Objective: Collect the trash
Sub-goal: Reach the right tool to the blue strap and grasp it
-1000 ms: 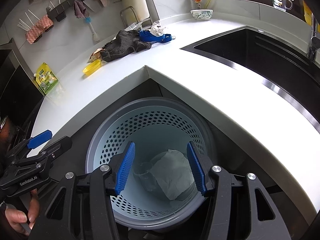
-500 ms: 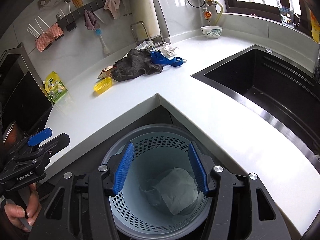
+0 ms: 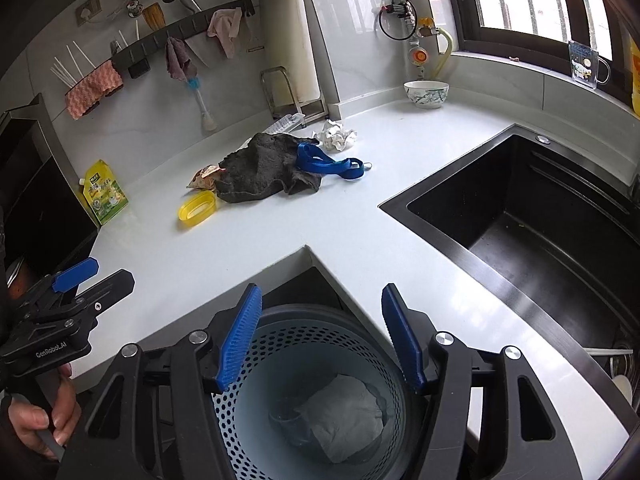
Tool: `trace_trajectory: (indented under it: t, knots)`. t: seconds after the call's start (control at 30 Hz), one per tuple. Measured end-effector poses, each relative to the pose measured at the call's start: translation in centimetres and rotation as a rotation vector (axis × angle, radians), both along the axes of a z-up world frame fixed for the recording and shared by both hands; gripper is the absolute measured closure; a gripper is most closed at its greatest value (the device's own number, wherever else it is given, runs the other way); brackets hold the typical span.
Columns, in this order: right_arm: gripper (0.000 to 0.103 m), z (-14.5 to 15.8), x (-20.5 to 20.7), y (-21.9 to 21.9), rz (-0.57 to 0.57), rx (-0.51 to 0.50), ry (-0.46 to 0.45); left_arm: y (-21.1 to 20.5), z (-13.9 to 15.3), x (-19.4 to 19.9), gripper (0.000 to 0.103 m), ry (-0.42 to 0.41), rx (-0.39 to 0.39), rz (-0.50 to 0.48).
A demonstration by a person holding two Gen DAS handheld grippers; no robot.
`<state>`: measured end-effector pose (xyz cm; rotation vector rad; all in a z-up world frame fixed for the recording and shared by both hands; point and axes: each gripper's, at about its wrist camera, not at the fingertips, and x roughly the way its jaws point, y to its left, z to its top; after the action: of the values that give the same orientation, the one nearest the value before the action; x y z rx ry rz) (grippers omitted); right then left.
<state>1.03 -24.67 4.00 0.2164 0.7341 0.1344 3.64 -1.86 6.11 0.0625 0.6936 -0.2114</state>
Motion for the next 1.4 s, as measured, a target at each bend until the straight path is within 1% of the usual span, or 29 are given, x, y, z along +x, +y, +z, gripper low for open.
trace_trajectory:
  t: [0.13, 0.3, 0.47, 0.57, 0.7, 0.9, 1.0, 1.1, 1.17, 1.27, 1.4]
  knots:
    - [0.043, 0.3, 1.3, -0.3, 0.001, 0.009, -0.009, 0.4, 0.1, 1.3, 0.010, 0.008, -0.014, 0.018]
    - [0.042, 0.0, 3.4, -0.6, 0.004, 0.005, -0.010, 1.5, 0.0, 3.2, 0.010, 0.023, -0.030, 0.063]
    - [0.042, -0.3, 6.4, -0.8, 0.013, -0.007, -0.004, 2.5, -0.3, 5.9, 0.010, 0.023, -0.032, 0.110]
    - [0.042, -0.3, 8.6, -0.6, 0.030, -0.013, -0.003, 2.8, -0.4, 7.7, 0.010, 0.019, -0.025, 0.135]
    - [0.042, -0.1, 11.6, 0.2, 0.058, -0.057, -0.024, 3.7, -0.6, 9.9, 0.009, 0.007, -0.027, 0.179]
    - [0.041, 0.1, 15.9, 1.6, 0.108, -0.087, -0.048, 5.2, -1.1, 12.8, 0.008, -0.006, 0.019, 0.221]
    - [0.038, 0.1, 17.8, 2.3, 0.119, -0.095, -0.057, 6.0, -1.7, 14.1, 0.008, 0.016, 0.020, 0.240]
    - [0.036, -0.1, 20.0, 2.8, 0.121, -0.096, -0.044, 6.6, -2.5, 15.3, 0.008, 0.055, -0.013, 0.250]
    - [0.036, -0.5, 21.5, 3.1, 0.122, -0.103, -0.026, 6.7, -2.8, 15.8, 0.008, 0.064, -0.025, 0.258]
    - [0.036, -1.2, 23.4, 3.4, 0.128, -0.110, 0.002, 6.6, -3.1, 16.3, 0.008, 0.066, -0.028, 0.268]
    - [0.037, -2.1, 25.4, 4.0, 0.133, -0.121, 0.030, 6.5, -3.9, 17.1, 0.007, 0.073, -0.008, 0.274]
